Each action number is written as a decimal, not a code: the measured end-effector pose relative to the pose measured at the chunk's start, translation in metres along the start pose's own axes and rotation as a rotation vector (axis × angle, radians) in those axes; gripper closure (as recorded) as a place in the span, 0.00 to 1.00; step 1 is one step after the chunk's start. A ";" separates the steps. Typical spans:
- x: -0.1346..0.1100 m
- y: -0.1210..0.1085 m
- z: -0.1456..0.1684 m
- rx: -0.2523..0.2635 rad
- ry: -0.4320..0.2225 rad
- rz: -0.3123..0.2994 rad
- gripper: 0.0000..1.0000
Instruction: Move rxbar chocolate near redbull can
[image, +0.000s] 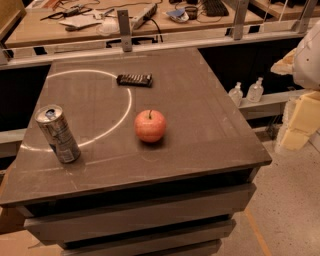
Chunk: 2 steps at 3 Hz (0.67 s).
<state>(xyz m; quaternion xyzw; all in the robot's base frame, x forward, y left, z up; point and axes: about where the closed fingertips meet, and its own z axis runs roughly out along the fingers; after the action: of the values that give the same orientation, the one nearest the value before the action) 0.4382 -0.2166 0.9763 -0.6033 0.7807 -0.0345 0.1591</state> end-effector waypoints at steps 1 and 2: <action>0.000 0.000 0.000 0.000 0.000 0.000 0.00; -0.011 -0.016 0.004 0.016 -0.099 0.026 0.00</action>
Offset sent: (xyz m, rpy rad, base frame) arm 0.0530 0.0176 0.0058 0.2813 -0.0936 -0.0090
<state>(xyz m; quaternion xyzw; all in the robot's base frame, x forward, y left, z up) 0.4564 -0.2095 0.9787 -0.5930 0.7792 -0.0088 0.2029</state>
